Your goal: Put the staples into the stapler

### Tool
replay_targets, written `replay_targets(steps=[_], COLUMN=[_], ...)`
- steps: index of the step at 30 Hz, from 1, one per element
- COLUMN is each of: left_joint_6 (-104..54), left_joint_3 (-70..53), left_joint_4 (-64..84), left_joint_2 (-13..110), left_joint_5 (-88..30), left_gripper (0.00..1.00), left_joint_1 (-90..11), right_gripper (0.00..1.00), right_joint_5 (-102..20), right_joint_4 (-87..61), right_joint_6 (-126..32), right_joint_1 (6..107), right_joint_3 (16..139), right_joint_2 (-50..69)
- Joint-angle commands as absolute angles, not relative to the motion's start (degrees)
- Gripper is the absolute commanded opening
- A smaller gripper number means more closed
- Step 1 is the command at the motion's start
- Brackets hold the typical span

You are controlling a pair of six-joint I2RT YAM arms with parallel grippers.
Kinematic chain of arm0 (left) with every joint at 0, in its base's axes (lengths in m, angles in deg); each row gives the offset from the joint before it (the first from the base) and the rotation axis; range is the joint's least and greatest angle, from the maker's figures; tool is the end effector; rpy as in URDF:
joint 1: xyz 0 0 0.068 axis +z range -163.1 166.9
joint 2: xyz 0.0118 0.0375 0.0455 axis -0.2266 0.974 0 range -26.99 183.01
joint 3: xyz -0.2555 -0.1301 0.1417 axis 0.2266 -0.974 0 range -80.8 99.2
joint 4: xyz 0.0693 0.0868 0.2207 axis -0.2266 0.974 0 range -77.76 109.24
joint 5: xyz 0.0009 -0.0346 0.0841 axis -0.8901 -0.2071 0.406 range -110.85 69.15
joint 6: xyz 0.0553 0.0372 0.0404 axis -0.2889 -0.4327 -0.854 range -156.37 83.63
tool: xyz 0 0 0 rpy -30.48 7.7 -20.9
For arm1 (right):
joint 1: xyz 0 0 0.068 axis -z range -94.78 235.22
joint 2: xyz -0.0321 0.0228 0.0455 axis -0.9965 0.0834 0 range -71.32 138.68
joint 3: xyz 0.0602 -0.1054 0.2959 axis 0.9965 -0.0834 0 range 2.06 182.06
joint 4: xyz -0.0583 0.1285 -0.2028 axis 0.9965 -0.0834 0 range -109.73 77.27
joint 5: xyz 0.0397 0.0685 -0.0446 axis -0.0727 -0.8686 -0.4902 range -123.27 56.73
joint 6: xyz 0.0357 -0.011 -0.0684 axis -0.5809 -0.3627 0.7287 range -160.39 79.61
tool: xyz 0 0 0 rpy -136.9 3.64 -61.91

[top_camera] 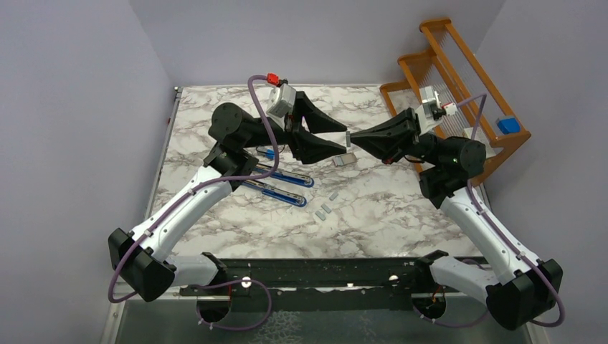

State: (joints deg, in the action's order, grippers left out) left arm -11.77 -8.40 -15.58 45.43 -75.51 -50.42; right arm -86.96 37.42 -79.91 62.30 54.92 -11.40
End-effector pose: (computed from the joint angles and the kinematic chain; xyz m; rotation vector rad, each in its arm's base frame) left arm 0.1697 -0.1977 0.5236 1.0539 0.9846 -1.4195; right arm 0.1462 0.1202 0.4926 -0.8291 0.9507 1.3361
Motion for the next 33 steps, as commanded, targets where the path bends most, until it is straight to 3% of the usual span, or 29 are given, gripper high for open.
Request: replay_targets(steps=[1,33], left_joint_6=[-12.83,-12.12], left_joint_3=[-8.3,-8.46], left_joint_4=[-17.97,-19.49], left_joint_2=[44.29,45.12], left_joint_5=[-73.59,-74.06], left_gripper=[0.55,0.33], left_joint_1=[-51.14,-52.11], right_gripper=[0.01,0.01], right_joint_5=[-87.4,-86.62], right_joint_4=[40.64,40.54], right_joint_6=[-82.11,-82.57], right_joint_1=[62.05,62.05], right_joint_3=[54.28,54.09], right_joint_2=[-11.2,-10.85])
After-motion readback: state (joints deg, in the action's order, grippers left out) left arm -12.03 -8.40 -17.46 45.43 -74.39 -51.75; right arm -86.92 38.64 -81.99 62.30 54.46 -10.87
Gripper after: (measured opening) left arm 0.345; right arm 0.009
